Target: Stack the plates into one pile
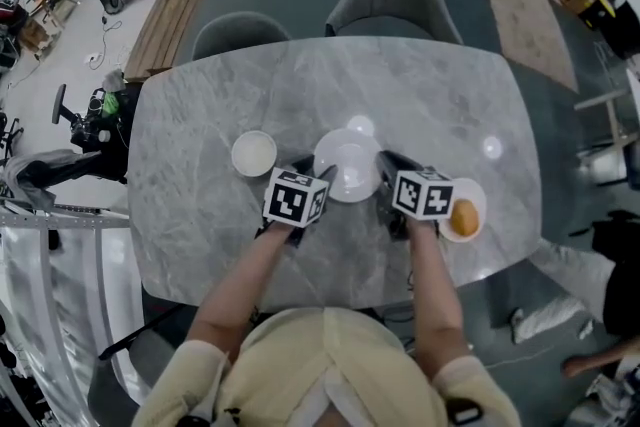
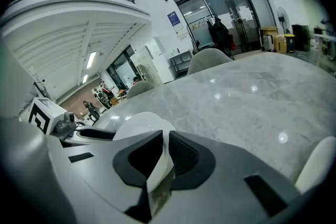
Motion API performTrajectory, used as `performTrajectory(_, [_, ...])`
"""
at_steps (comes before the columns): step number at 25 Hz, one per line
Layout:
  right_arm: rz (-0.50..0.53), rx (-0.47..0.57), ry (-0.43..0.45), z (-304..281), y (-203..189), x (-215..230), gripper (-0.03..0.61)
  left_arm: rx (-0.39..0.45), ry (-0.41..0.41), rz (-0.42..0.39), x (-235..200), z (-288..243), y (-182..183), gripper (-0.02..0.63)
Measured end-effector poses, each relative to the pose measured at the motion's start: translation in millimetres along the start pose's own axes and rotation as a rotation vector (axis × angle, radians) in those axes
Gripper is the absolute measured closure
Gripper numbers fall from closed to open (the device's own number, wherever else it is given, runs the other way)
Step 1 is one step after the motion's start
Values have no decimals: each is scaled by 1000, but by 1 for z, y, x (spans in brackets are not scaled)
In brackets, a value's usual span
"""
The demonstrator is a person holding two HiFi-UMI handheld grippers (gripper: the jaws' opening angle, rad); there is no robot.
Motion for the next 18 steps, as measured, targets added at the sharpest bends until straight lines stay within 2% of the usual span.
performTrajectory(10, [57, -17, -105, -8, -6, -1, 555, -78, 36, -73, -4, -9, -4, 419])
performTrajectory(18, [161, -34, -148, -9, -3, -3, 554, -101, 83, -135, -4, -9, -6, 419])
Point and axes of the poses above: the fingertips, and each gripper's own axes: z backward along the fingers, x to its right, y out of its top, the point moved 7 cm from there along z, backward along the fingers, and after that the axes turned 11 degrees about -y, right-handed, at the moved point
